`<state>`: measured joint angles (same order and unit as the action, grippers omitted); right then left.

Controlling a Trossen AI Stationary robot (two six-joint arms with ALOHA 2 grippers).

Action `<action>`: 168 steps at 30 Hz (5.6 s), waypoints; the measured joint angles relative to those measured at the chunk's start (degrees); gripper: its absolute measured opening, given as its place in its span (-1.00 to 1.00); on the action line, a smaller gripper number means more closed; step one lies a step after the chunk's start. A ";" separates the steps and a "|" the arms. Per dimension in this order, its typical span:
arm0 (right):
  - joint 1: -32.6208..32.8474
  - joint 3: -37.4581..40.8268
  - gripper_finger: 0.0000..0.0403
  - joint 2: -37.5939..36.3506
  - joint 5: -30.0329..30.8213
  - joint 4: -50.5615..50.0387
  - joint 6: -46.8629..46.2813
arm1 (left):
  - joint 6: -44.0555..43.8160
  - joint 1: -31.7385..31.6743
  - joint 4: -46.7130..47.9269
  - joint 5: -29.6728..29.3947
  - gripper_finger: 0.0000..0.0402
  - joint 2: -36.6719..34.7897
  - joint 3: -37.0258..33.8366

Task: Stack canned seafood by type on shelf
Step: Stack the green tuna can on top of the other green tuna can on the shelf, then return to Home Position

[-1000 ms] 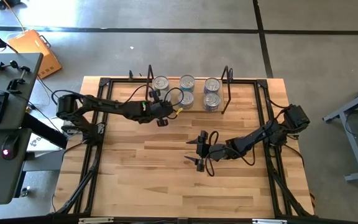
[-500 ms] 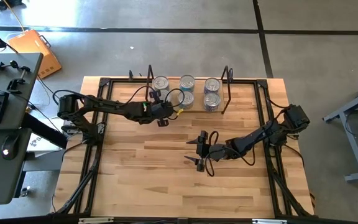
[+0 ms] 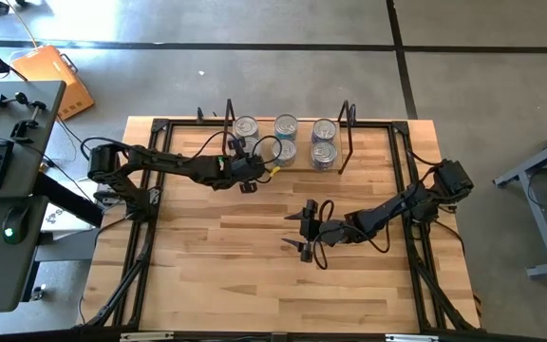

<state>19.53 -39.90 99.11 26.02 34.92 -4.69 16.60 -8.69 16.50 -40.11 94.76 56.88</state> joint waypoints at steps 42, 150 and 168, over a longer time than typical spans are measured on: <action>0.00 0.00 0.48 0.00 0.00 0.02 0.14 | -1.95 -0.41 6.60 8.09 -0.80 -0.33 7.46; 0.74 -0.02 0.46 -15.03 5.71 -25.64 -9.86 | -16.65 6.51 11.96 11.28 -0.82 -8.07 6.70; 4.90 6.43 0.02 -55.92 -5.07 -53.89 -8.32 | -20.48 4.97 -11.37 24.60 -0.82 -41.30 -22.55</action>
<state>24.43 -33.47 43.19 20.95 -18.97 -13.00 -3.87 -3.71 5.13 -15.50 53.46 34.33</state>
